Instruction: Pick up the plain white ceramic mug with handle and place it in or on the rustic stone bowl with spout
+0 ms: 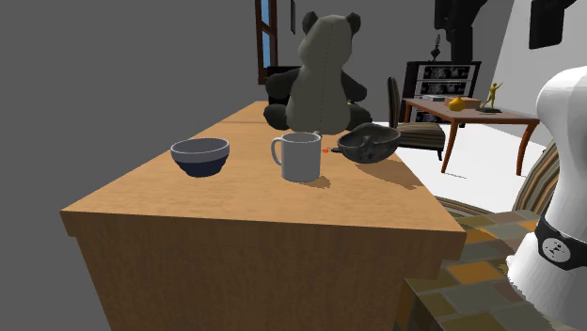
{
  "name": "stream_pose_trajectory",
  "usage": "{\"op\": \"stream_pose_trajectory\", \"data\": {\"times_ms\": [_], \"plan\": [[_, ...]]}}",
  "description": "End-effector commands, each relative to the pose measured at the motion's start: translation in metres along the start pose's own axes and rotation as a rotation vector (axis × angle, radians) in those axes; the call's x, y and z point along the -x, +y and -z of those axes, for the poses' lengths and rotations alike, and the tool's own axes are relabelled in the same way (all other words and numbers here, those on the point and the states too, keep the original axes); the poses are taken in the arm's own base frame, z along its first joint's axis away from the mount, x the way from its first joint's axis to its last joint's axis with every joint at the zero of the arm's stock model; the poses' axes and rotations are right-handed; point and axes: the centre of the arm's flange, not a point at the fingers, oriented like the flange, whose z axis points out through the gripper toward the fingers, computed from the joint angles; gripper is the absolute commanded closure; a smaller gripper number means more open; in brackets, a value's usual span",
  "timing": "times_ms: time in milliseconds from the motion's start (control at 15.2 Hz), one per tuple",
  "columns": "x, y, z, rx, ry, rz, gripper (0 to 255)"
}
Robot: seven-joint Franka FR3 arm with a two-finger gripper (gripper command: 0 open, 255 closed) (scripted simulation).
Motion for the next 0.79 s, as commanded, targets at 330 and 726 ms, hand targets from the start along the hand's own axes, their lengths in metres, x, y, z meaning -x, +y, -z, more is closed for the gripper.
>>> {"op": "stream_pose_trajectory", "data": {"times_ms": [330,726], "plan": [[-0.028,0.050,-0.022,0.024,0.022,-0.011,0],[-0.061,0.111,-0.046,0.053,0.049,-0.024,0]]}}
